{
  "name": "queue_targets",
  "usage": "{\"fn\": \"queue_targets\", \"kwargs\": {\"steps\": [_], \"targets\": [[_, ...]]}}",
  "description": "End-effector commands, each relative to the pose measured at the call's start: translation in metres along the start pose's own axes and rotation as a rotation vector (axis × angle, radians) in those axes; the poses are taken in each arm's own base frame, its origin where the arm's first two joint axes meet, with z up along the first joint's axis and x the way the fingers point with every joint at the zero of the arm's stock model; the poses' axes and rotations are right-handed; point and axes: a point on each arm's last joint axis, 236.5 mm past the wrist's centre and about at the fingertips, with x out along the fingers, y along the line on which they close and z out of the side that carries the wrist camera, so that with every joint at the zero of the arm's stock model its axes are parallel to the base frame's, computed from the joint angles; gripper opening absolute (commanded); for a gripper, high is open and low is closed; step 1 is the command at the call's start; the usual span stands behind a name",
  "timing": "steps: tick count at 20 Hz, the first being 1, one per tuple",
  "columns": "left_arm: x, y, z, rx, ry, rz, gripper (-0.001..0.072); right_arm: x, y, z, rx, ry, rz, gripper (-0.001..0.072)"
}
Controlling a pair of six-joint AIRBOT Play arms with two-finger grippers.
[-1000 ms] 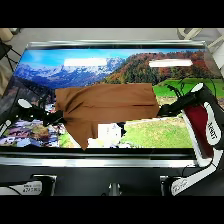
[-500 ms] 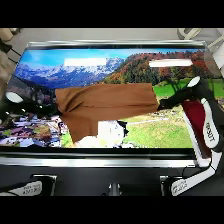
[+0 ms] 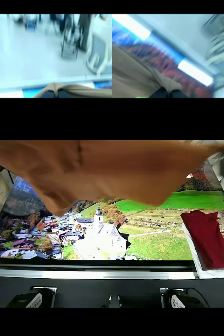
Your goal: Fold the shirts.
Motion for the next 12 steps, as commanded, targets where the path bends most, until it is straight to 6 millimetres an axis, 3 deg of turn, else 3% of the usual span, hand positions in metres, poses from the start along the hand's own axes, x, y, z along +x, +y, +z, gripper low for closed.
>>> {"fn": "queue_targets", "kwargs": {"steps": [1,3,5,9,12], "targets": [[-0.102,-0.047,0.082,0.088,-0.272,-0.007,0.0024,-0.142,-0.018,0.075,-0.123,-0.251,-0.26,0.0015],[-0.112,-0.052,0.081,0.075,-0.272,-0.01,0.0024,-0.166,-0.021,0.073,-0.112,-0.245,-0.312,0.0015],[-0.109,-0.05,0.074,0.079,-0.239,-0.007,0.0024,-0.167,-0.021,0.063,-0.107,-0.201,-0.312,0.0015],[-0.097,-0.038,0.052,0.091,-0.144,0.028,0.0024,-0.15,-0.009,0.04,-0.092,-0.104,-0.236,0.0015],[-0.076,-0.004,0.017,0.001,0.003,0.129,0.0024,-0.112,0.004,0.005,-0.046,0.041,-0.12,0.0015]]}}
